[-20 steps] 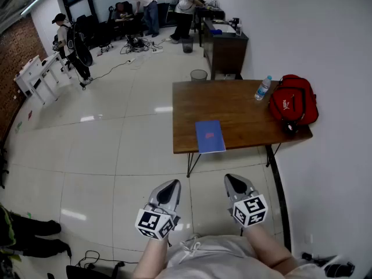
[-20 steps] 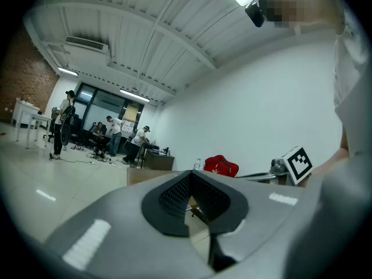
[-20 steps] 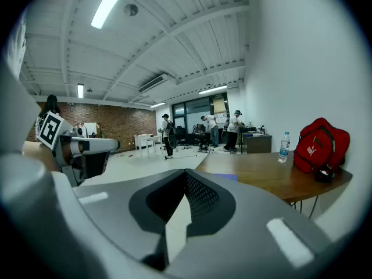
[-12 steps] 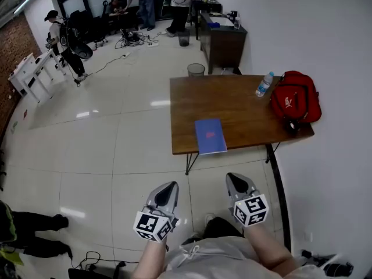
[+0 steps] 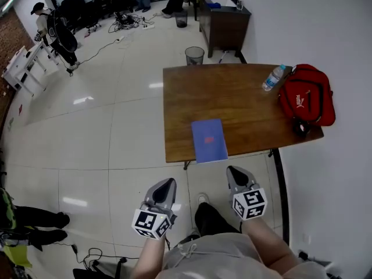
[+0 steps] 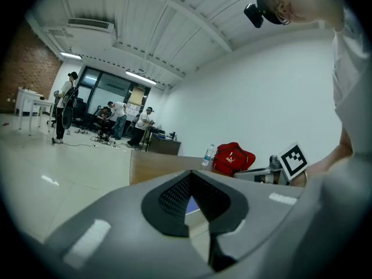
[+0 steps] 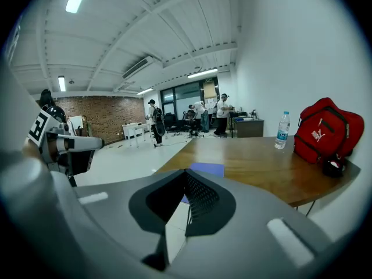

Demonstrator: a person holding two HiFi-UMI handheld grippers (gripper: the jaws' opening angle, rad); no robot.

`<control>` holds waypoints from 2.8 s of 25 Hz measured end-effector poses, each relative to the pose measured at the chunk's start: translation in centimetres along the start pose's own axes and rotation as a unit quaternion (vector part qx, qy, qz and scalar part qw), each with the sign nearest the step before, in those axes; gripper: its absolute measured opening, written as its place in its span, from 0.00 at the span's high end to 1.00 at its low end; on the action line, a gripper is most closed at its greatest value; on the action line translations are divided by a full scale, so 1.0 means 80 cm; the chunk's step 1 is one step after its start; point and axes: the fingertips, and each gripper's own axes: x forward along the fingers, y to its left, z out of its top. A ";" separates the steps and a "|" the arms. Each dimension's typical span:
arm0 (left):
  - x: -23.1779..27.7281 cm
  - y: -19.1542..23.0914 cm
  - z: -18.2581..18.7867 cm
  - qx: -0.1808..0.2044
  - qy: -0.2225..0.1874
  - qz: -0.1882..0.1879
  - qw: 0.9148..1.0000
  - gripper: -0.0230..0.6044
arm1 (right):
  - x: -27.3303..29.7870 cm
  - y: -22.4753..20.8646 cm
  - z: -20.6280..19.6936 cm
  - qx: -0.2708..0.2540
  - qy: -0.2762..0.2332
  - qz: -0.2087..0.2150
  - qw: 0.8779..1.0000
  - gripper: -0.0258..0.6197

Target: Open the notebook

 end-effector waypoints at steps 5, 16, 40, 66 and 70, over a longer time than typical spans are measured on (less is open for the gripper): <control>0.069 0.028 -0.020 -0.017 0.031 -0.003 0.999 0.95 | 0.064 -0.055 -0.024 0.008 0.048 -0.014 0.999 0.95; 0.142 0.072 -0.093 -0.060 0.100 0.006 0.993 0.95 | 0.139 -0.102 -0.122 0.066 0.147 -0.029 0.987 0.84; 0.133 0.072 -0.057 -0.056 0.077 -0.009 0.995 0.95 | 0.117 -0.093 -0.053 0.073 0.110 -0.039 0.990 0.94; -0.059 0.173 -0.095 -0.116 0.041 0.184 0.975 0.95 | 0.199 0.211 -0.072 0.017 0.152 0.219 0.964 0.91; -0.071 0.179 -0.122 -0.136 0.051 0.206 0.968 0.95 | 0.211 0.211 -0.116 0.012 0.187 0.221 0.957 0.92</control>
